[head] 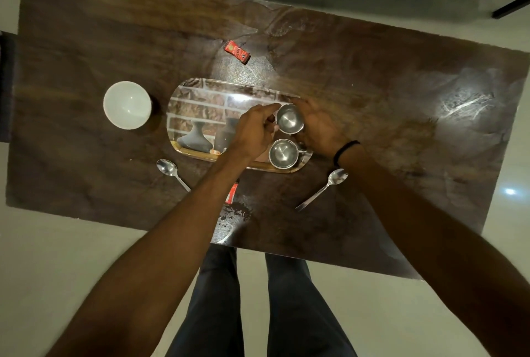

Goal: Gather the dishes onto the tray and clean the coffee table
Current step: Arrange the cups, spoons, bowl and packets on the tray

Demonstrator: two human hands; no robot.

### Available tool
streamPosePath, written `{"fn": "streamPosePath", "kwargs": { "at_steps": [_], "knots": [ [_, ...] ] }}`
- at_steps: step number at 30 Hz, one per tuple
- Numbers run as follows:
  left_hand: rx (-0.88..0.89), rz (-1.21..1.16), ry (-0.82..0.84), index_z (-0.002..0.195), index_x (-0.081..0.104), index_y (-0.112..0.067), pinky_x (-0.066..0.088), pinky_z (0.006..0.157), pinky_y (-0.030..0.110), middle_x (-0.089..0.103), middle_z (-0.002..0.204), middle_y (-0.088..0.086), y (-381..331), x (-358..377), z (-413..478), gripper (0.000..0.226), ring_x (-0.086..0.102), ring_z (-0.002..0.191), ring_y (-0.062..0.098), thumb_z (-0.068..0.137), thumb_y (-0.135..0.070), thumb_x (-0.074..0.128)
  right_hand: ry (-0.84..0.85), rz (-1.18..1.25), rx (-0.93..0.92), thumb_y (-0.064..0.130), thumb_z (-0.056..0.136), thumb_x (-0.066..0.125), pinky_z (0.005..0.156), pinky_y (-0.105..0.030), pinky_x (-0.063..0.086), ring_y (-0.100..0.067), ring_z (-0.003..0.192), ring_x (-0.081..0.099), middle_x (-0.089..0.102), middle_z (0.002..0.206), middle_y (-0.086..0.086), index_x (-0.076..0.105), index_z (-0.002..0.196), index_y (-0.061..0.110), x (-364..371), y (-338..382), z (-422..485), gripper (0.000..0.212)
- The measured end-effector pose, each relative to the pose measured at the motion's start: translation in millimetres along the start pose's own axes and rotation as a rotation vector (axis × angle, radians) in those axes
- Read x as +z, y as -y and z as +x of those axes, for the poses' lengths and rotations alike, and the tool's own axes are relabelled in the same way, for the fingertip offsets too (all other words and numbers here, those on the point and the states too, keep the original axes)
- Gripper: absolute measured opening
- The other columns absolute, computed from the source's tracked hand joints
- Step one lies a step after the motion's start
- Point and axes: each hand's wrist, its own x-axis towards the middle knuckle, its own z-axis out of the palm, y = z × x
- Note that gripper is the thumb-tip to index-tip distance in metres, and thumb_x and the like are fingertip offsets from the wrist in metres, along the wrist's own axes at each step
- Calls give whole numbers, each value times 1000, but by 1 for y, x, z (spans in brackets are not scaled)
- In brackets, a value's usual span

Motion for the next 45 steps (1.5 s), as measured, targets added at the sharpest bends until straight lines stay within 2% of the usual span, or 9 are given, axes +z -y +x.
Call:
{"fn": "streamPosePath", "kwargs": {
  "at_steps": [10,16,22,25,28,34,38,41,45],
  "knots": [
    [88,37,-91,136,59,-14,43,83,21,65,105,13,10,5,-1,47,63,97,23,91,-2,63,-61,7,-1,28,83,79,81,-28,43,-35,111,58,46,137,-18,41,145,9,2,5,2,75],
    [67,-3,-135,143,49,-6,51,95,38,62,115,18,9,9,-6,51,61,108,28,94,-2,58,-58,-1,38,18,84,78,89,-38,51,-35,115,57,46,141,-18,32,151,10,-4,3,-5,82],
    [57,-87,-559,110,66,-8,47,71,22,65,92,4,-22,26,-79,19,57,83,12,98,-22,62,-337,71,349,16,97,56,93,-38,51,-29,115,58,60,129,-16,58,131,8,-13,-32,-72,34],
    [140,25,-414,92,67,-12,49,61,29,65,78,1,-27,67,-126,23,57,68,13,97,-34,63,-323,173,609,24,93,64,84,-39,53,-33,103,64,68,108,-16,66,112,7,6,-58,-108,26],
    [-77,77,-54,104,60,-20,57,71,34,65,91,-2,-19,109,-149,27,61,78,12,97,-47,57,-223,407,723,21,87,73,75,-18,49,-20,90,64,67,100,-11,66,118,6,28,-64,-124,35],
    [-323,170,123,132,45,-24,51,96,39,53,129,5,2,135,-154,40,60,113,23,98,-44,53,-233,311,582,2,89,66,73,-15,42,-18,87,64,69,90,-7,73,98,3,42,-58,-122,12],
    [-130,200,-2,119,60,-20,57,88,38,64,114,5,2,120,-166,22,65,99,20,103,-33,51,-264,318,468,-2,86,67,74,-26,55,-24,84,70,72,84,-4,74,87,8,8,-41,-117,12],
    [-82,122,-106,113,62,-22,55,81,25,65,102,0,-7,98,-174,24,62,89,11,102,-38,47,-259,275,400,2,87,67,65,-3,44,-10,76,64,67,78,7,73,85,10,-25,-8,-102,10],
    [-68,19,-295,112,62,-25,50,80,16,66,100,-4,-8,59,-170,21,60,89,5,101,-40,53,-245,266,253,11,86,69,72,-26,54,-8,77,67,72,79,8,75,85,21,-58,45,-63,12]
  ]
}}
